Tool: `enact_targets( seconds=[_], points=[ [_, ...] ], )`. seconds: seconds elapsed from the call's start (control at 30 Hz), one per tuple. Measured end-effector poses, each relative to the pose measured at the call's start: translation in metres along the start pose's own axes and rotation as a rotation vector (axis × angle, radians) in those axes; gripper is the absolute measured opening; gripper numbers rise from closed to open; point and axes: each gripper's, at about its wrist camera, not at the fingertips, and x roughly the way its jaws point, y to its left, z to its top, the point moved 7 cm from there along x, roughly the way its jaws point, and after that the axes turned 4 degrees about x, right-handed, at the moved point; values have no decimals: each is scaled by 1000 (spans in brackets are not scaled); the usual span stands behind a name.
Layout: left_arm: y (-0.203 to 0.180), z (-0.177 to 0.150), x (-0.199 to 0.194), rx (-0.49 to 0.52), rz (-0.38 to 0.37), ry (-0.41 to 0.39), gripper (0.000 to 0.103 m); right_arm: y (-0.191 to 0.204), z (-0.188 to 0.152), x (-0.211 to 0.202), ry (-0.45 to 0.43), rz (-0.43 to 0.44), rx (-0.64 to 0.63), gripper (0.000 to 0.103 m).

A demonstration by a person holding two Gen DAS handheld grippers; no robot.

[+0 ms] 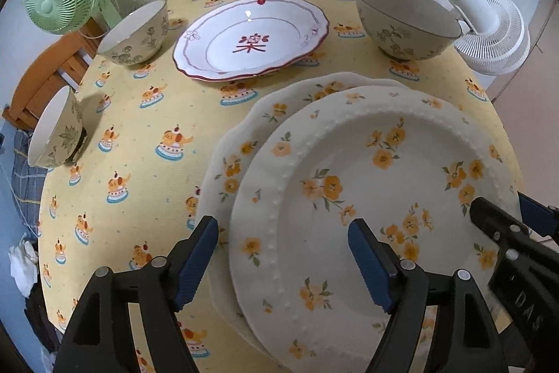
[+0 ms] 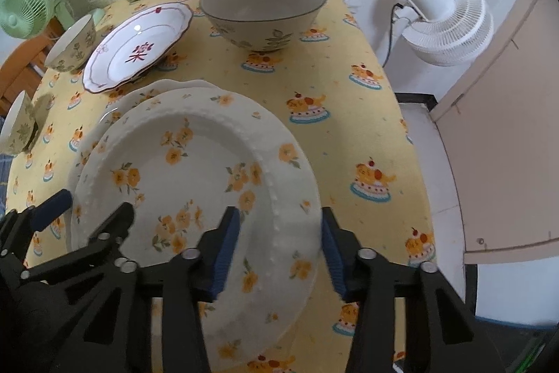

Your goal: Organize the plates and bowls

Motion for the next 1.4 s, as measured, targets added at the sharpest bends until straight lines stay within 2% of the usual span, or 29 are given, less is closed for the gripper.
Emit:
enact_targets(
  seconds=[0.23,0.67,0.9,0.97,1.13,1.3,1.4],
  points=[
    [8,0,-6,0,7,-29,80,5,4,2,-14,-14,15,45],
    [21,3,1,-63,47,0,80,20,21,18,-8,11,-47,46],
    [14,-2,-3,-70,38,0,80,20,19,16,-4,38,-59,48],
    [14,-4,-6,-66,33,-7,81,22,17,13,-3,48,-62,56],
    [25,-7,-15,-78,10,-33,84,26,12,-1,-31,44,-42,64],
    [45,-11,-28,-91,-30,-66,88,39,7,-22,-79,26,-28,67],
    [58,-13,-41,-77,-27,-99,88,51,4,-36,-97,20,-15,67]
  ],
)
